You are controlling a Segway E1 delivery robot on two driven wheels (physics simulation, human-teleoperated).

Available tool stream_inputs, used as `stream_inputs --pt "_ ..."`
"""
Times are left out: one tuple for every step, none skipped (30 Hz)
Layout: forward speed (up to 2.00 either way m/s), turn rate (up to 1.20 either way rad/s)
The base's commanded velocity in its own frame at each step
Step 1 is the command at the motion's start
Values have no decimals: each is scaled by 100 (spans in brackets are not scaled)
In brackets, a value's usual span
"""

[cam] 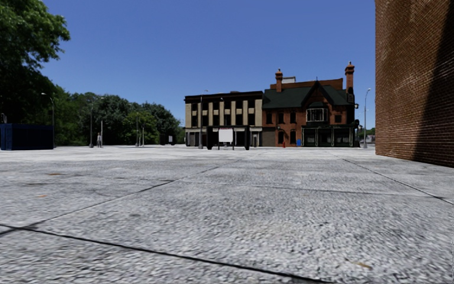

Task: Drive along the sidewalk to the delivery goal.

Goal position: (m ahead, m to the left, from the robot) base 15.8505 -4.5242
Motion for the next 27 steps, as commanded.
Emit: stream_inputs --pt "200 -22" --pt "200 -22" --pt "200 -22" --pt "200 -23" --pt "200 -23" --pt "200 -23" --pt "200 -23" --pt "200 -23" --pt "200 -23" --pt "200 -23" --pt "200 -23" --pt "200 -23" --pt "200 -23" --pt "200 -23" --pt "200 -23" --pt "200 -23" --pt "200 -23" --pt "200 -23" --pt "200 -23" --pt "200 -23" --pt "200 -24" --pt "200 -25" --pt "200 -27" --pt "200 -27" --pt "200 -28" --pt "200 -28" --pt "200 -29"
